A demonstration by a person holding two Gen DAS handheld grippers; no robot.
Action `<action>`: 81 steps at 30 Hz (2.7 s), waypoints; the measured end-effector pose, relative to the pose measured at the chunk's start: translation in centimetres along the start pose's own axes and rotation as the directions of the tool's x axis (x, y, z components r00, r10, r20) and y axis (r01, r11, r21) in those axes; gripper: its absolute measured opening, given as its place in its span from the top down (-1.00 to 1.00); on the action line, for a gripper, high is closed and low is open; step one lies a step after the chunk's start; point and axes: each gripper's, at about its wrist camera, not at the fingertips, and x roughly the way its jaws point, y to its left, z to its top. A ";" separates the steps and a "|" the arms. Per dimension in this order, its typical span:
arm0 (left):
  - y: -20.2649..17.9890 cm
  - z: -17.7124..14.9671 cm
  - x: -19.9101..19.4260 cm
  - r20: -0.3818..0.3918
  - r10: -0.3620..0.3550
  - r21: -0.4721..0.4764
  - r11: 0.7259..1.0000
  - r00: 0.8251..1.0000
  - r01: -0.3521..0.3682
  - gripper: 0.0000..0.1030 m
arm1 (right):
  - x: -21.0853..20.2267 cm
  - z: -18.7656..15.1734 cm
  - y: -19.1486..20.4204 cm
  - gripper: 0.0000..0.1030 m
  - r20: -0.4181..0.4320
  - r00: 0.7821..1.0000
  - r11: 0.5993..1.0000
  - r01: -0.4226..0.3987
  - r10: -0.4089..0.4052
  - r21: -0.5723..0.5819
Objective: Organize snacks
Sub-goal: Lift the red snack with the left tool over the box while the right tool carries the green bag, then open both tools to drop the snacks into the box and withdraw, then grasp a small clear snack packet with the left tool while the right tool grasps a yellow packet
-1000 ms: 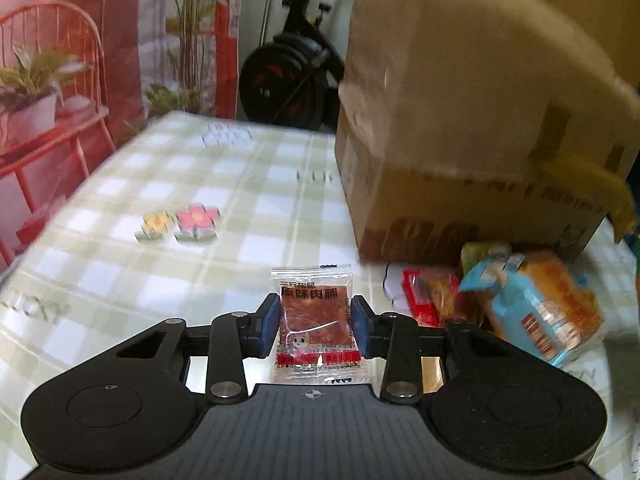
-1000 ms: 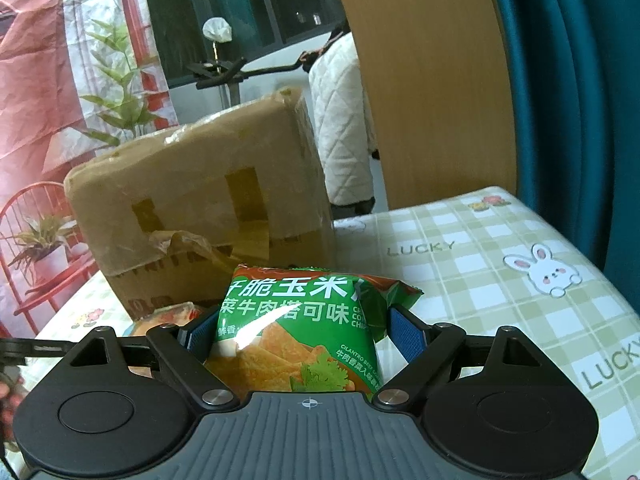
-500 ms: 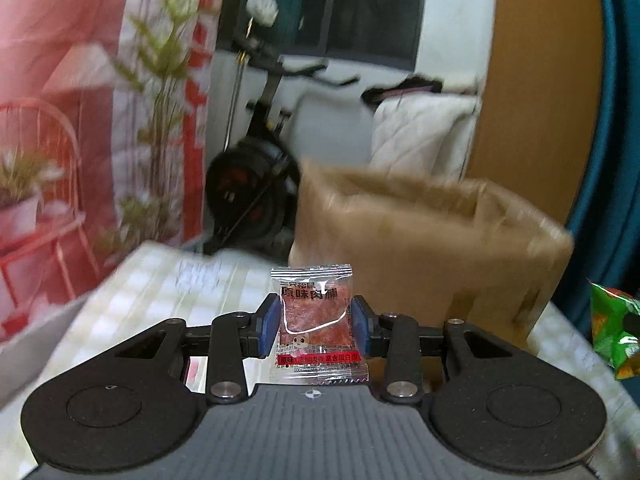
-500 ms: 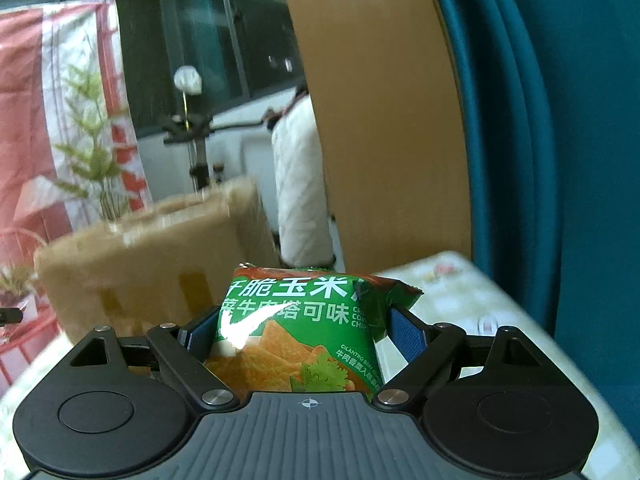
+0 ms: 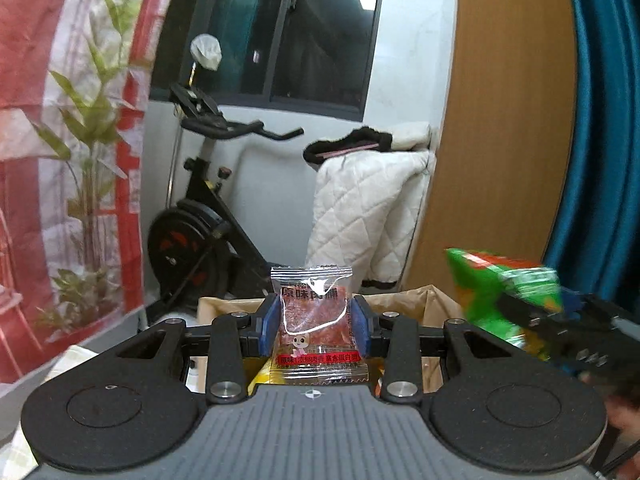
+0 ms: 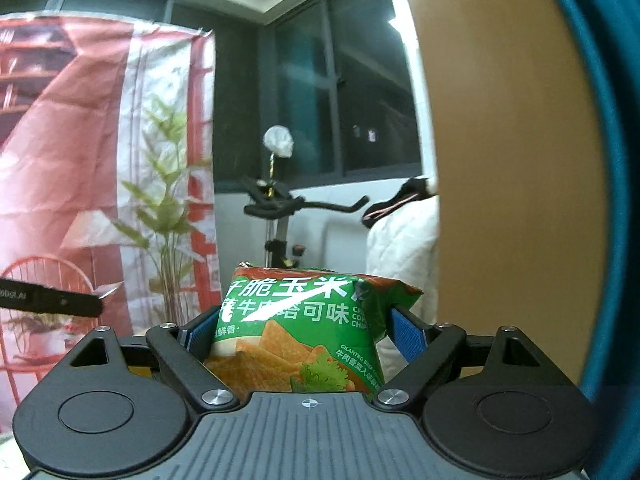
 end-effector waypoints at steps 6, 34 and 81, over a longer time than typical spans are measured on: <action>0.4 -0.7 2.9 -0.048 0.035 0.033 0.999 0.998 -0.034 0.22 | 3.7 -0.6 1.1 -0.65 -0.075 0.997 1.000 -0.016 0.016 -0.006; 0.9 -5.1 -6.8 -0.138 0.041 0.053 0.998 0.990 -0.034 -0.35 | -7.7 -3.5 2.1 -0.88 -0.151 0.985 0.996 -0.082 0.085 0.027; 1.3 -18.5 -6.3 -0.398 0.000 -0.123 0.991 0.917 -0.053 -0.21 | -4.0 -19.9 5.3 -0.21 -0.647 0.735 0.924 -0.362 0.201 -0.123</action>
